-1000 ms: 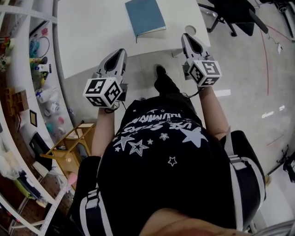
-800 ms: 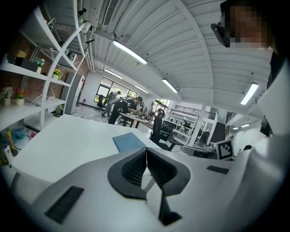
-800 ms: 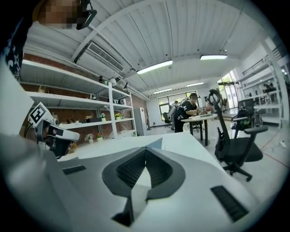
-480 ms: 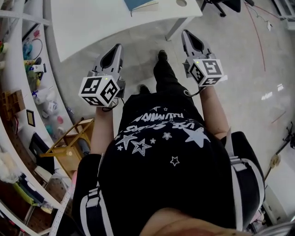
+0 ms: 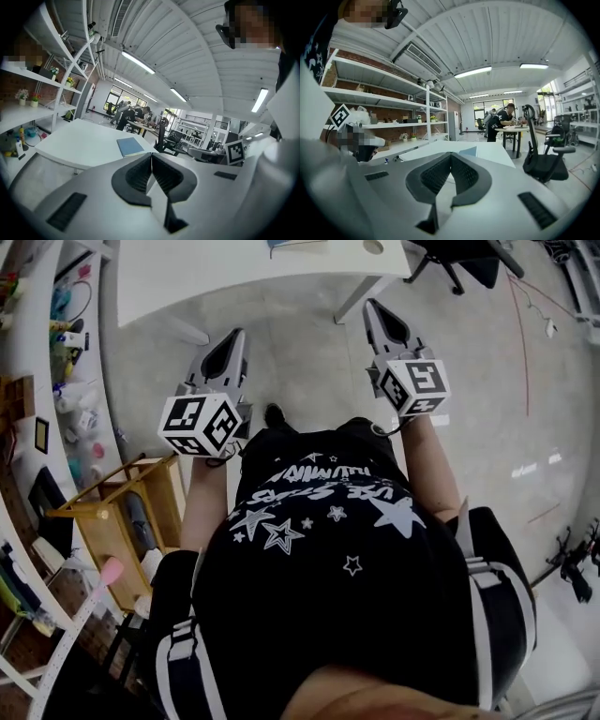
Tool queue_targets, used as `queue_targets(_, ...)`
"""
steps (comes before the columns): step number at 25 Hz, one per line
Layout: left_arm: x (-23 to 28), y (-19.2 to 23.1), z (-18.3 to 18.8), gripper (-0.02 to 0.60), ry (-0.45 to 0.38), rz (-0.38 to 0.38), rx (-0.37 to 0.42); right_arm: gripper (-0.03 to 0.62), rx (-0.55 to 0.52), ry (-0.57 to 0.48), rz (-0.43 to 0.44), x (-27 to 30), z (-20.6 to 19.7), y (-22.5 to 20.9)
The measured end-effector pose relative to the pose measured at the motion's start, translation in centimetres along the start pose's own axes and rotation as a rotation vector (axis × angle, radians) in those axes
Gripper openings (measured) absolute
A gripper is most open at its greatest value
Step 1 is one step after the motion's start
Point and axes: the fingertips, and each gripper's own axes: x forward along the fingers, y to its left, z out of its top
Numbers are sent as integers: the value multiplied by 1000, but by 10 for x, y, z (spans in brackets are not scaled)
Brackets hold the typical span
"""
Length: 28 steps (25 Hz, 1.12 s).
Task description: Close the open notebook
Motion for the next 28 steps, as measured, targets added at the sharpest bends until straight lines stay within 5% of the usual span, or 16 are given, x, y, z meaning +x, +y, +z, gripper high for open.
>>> queue_targets(14, 11, -183, -51, 14, -135, 220, 29, 8, -164, -9, 330, -95, -17, -83)
queue_targets(28, -16, -299, -109, 14, -104, 288, 47, 8, -120, 13, 383, -192, -52, -129)
